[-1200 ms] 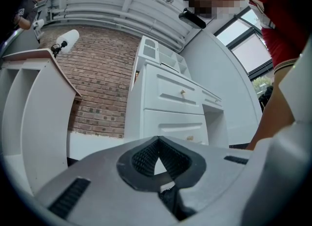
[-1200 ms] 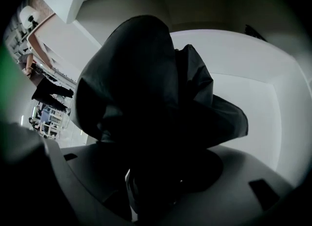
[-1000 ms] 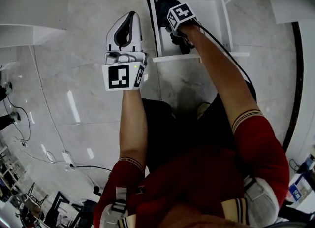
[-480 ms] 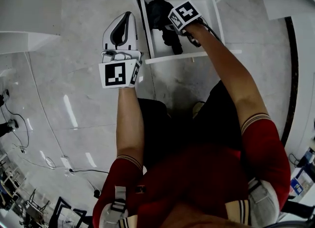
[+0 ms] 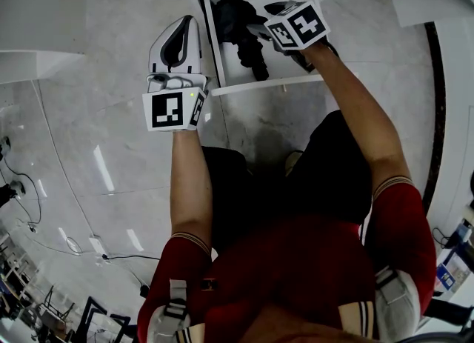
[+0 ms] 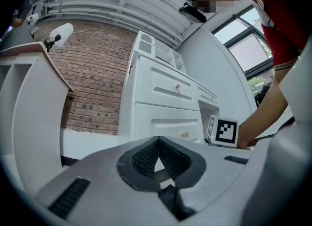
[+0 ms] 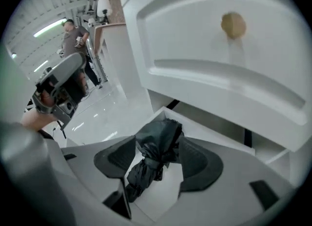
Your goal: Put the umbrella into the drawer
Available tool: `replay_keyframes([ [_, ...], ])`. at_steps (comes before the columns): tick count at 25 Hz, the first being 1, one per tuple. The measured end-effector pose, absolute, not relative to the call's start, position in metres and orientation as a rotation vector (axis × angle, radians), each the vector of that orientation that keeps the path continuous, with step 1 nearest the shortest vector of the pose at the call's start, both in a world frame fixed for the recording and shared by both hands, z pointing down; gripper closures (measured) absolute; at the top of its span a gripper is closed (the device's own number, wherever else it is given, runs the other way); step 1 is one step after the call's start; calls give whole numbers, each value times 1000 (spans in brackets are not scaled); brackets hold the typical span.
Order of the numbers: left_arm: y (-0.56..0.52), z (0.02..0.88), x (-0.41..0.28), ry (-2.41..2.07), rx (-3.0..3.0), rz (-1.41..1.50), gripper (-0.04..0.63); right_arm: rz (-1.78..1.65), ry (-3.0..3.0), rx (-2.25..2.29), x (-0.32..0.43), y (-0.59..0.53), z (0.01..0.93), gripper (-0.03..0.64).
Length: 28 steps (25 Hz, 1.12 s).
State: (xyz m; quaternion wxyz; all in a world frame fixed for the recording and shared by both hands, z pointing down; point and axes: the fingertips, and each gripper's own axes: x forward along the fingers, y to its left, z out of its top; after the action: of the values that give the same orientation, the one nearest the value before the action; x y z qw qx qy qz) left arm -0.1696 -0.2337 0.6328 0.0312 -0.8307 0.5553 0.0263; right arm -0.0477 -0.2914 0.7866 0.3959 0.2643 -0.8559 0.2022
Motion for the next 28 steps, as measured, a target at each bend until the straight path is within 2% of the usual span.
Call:
replay_keyframes([
  [3, -233, 633, -168, 1708, -2572, 83, 589, 440, -2288, 650, -61, -282, 762, 367],
  [17, -221, 625, -157, 1669, -2621, 30, 589, -10, -2680, 678, -95, -253, 663, 614],
  [28, -205, 564, -143, 1583, -2652, -2, 589, -88, -3005, 623, -95, -225, 570, 617],
])
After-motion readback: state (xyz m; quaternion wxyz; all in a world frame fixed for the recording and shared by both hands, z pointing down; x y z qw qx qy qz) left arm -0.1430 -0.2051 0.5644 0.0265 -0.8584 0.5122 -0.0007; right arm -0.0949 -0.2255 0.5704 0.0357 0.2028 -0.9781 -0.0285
